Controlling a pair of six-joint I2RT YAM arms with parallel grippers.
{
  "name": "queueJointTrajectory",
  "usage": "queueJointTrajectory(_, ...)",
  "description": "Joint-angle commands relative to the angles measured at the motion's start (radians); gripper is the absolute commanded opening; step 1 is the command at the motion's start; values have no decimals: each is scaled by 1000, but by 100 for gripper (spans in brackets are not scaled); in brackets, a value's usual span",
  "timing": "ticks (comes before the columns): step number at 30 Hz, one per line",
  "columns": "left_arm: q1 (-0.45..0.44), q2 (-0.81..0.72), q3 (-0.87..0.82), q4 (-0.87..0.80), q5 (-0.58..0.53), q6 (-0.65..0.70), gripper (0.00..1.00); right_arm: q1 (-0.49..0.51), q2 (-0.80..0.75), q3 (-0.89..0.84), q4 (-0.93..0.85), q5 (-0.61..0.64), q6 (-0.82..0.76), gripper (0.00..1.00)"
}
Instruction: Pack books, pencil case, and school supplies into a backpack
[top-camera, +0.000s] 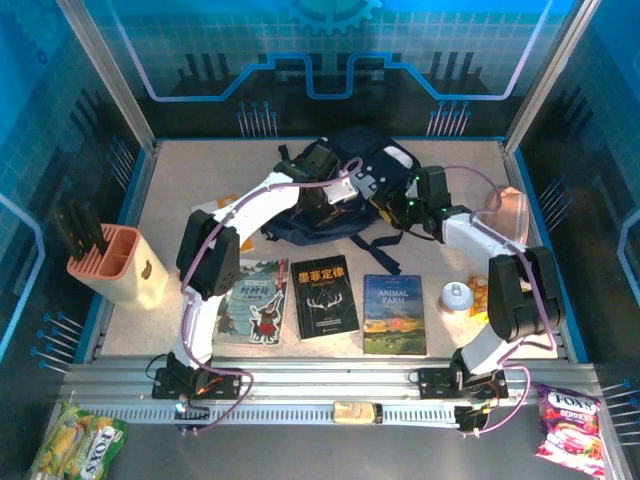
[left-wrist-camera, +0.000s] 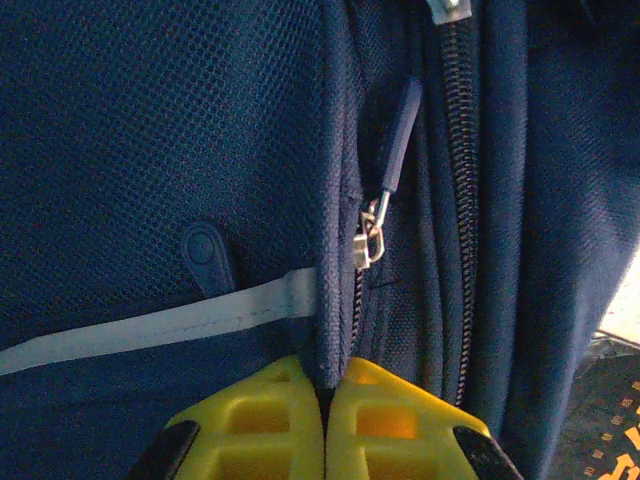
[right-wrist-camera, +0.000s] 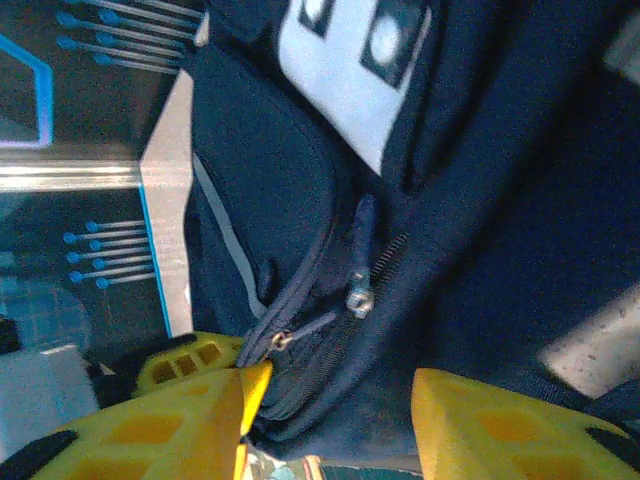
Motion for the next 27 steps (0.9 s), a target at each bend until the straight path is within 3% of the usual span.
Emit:
queueJointTrajectory(1, 11, -93, 14, 60, 67, -53, 0, -57, -81, -49, 33, -30, -197, 60)
queueJointTrajectory(3, 19, -115, 17, 73, 93, -82, 0, -80, -112, -75, 44, -36, -287, 72)
queueJointTrajectory(8, 57, -156, 43, 93, 184, -170, 0, -80, -203, -147, 38, 86, -519, 99)
queueJointTrajectory(10, 77, -169, 57, 112, 202, -218, 0, -81, -216, -175, 57, 78, -564, 100)
queueJointTrajectory(13, 111, -186, 78, 135, 266, -290, 0, -76, -201, -193, 102, 7, -588, 98)
queueJointTrajectory(18, 135, -211, 75, 176, 312, -344, 0, -68, -154, -243, 305, -100, -576, 77)
queueJointTrajectory(23, 143, -227, 75, 187, 336, -360, 0, -51, -75, -292, 554, -112, -592, 67)
queueJointTrajectory(27, 149, -239, 75, 191, 350, -363, 0, -50, -5, -278, 653, -98, -571, 62)
